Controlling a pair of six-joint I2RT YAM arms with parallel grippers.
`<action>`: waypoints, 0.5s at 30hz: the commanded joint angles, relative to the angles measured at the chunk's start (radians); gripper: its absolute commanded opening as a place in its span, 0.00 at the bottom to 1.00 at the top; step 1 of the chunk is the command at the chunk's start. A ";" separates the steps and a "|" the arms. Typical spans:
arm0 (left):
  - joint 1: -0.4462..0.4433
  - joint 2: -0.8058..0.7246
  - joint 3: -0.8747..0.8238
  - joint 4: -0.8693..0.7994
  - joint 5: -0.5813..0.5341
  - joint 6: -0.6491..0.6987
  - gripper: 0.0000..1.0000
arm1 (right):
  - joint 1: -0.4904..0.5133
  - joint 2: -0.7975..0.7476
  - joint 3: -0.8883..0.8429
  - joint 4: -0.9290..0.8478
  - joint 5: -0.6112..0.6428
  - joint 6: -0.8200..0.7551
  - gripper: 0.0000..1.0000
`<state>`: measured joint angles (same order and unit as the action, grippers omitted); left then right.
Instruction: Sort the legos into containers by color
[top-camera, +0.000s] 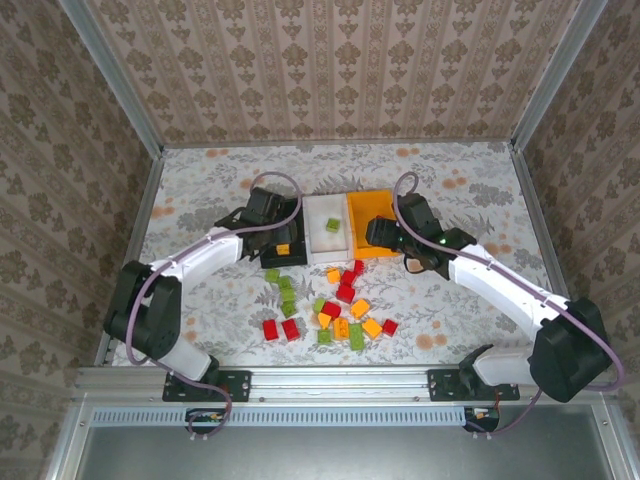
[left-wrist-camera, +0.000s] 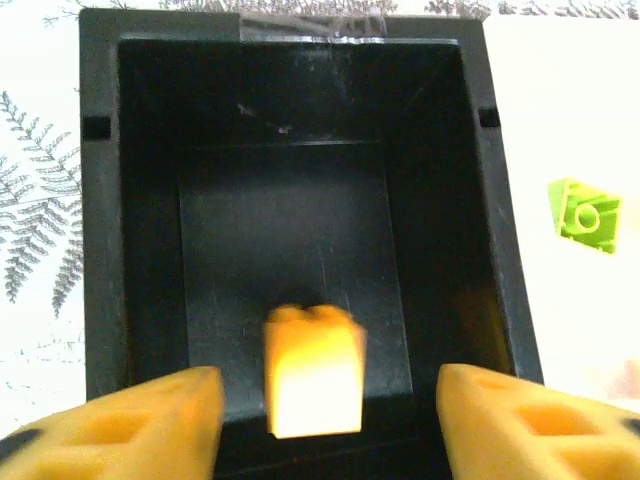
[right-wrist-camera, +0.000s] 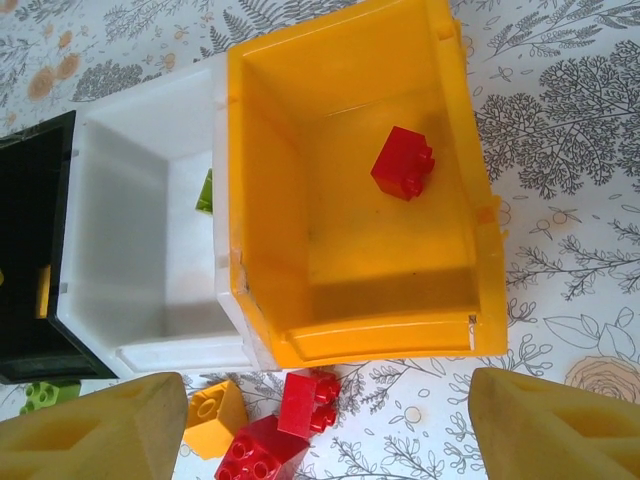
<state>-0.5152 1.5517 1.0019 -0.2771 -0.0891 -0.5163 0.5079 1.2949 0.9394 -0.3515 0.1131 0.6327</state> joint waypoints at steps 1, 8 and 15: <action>0.019 -0.014 0.036 0.000 0.024 0.006 0.72 | -0.005 -0.033 -0.025 -0.061 -0.046 0.011 0.76; -0.012 -0.198 0.026 -0.005 0.091 -0.020 1.00 | 0.035 -0.047 -0.086 -0.158 -0.116 -0.044 0.75; -0.138 -0.400 -0.093 -0.011 0.077 -0.045 1.00 | 0.120 -0.101 -0.230 -0.282 -0.144 -0.036 0.70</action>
<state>-0.6144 1.1919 0.9741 -0.2653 -0.0151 -0.5327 0.6079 1.2407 0.7502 -0.5198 -0.0055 0.6029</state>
